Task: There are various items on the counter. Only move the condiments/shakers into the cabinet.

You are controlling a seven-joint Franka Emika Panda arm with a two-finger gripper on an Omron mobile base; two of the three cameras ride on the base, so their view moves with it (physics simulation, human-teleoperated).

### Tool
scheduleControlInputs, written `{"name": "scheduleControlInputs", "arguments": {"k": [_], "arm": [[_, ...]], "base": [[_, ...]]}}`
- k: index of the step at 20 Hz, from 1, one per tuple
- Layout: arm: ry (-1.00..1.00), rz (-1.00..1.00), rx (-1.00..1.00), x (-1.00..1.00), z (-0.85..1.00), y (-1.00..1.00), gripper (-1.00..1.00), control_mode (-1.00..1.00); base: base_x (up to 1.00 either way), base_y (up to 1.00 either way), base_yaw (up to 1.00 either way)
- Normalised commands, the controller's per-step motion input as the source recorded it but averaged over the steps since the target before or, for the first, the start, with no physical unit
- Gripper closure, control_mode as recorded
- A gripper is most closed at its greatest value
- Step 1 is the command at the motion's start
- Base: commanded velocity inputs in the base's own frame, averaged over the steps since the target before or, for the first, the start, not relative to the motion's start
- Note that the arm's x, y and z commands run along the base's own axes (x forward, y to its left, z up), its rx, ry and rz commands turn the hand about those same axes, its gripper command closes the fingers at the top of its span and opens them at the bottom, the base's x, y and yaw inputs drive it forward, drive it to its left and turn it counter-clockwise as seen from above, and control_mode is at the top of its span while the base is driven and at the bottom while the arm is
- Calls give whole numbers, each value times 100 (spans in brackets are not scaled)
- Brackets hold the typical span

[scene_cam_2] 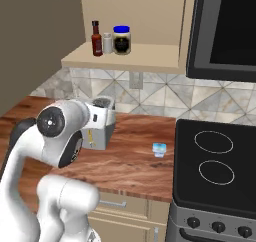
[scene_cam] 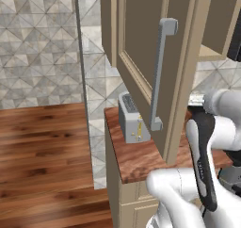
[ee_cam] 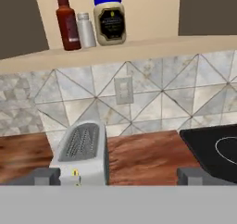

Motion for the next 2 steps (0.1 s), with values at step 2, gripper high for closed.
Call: {"name": "scheduleControlInputs", "arguments": {"k": [2], "arm": [[33, 0, 0, -100, -84, 2, -100, -100]], "base": [[0, 0, 0]]}}
